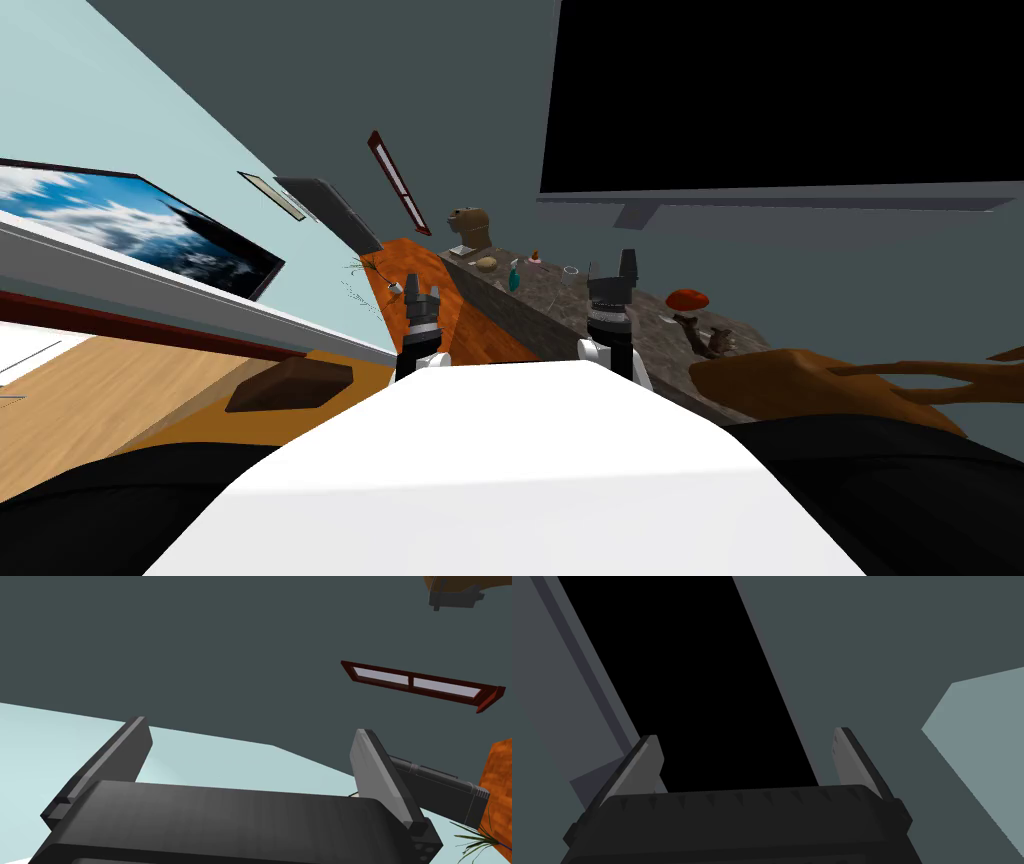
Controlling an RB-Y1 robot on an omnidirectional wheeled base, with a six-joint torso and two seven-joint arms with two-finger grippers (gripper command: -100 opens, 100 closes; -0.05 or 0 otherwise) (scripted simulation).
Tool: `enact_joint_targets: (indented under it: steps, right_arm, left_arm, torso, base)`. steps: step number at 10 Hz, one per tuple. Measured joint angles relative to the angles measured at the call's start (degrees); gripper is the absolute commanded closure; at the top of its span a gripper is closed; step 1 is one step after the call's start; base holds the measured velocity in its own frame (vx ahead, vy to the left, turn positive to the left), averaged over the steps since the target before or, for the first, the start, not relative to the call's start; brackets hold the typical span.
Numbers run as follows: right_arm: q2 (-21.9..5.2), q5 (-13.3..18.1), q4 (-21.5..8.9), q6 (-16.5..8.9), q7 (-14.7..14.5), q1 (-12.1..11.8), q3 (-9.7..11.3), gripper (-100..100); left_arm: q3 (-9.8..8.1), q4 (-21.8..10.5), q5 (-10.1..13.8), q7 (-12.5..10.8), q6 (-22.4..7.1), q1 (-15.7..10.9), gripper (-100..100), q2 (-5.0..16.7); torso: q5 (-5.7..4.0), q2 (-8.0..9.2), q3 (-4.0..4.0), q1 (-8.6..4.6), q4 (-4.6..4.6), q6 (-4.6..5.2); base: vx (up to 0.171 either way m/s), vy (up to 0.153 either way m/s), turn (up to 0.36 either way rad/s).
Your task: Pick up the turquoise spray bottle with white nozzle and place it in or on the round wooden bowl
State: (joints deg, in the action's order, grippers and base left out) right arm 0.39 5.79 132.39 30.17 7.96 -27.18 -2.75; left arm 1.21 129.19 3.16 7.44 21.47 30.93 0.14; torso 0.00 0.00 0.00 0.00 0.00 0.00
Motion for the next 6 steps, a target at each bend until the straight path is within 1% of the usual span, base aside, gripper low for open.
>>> enact_joint_targets:
  steps: [3, 6]
  right_arm:
    - [0.0, 0.0, 0.0, 0.0, 0.0, 0.0, 0.0, 0]
    - [0.0, 0.0, 0.0, 0.0, 0.0, 0.0, 0.0, 0]
  left_arm:
    - [0.22, -1.02, -0.99, 0.55, -0.74, -0.66, -100, 3.47]
    - [0.69, -2.04, -2.48, 1.41, -1.94, -1.29, -100, 6.47]
  torso:
    - [-0.01, -0.04, -0.02, -0.02, -0.01, 0.01]
    - [-0.01, -0.05, -0.03, -0.03, -0.01, 0.01]
  base:
    - [0.01, -0.01, -0.08]
    - [0.014, -0.011, -0.113]
